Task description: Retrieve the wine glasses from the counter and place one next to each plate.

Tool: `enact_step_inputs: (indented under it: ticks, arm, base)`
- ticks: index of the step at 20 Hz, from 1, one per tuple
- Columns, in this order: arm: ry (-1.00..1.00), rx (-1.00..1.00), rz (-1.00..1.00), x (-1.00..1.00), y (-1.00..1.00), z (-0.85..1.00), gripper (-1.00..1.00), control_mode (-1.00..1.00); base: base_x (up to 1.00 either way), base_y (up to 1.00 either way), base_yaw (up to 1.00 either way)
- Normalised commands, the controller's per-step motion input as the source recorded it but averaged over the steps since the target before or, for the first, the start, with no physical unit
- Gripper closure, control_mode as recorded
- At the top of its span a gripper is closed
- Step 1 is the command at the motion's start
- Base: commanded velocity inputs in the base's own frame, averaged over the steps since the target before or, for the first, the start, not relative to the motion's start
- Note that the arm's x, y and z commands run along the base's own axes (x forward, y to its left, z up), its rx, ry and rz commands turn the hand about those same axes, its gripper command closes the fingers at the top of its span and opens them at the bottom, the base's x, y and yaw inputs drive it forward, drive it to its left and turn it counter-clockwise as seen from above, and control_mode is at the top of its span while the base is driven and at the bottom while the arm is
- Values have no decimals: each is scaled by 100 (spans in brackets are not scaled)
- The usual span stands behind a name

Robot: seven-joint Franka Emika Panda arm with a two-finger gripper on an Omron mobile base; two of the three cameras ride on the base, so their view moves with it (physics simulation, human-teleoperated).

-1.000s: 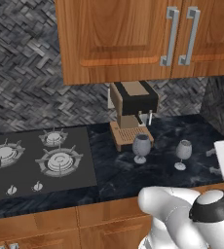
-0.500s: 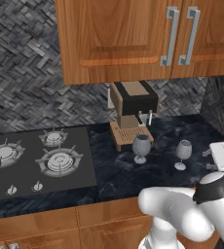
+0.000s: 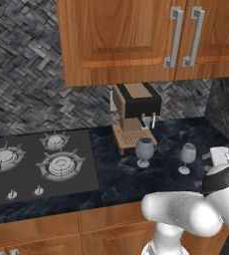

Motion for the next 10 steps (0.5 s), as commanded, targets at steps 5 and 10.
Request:
enact_step_inputs:
  ticks: [5, 10]
  arm:
    - [0, 4, 0, 2, -19, -19, -100, -100]
    - [0, 0, -3, 20, -3, -15, -100, -100]
  base:
    - [0, 0, 0]
    - [0, 0, 0]
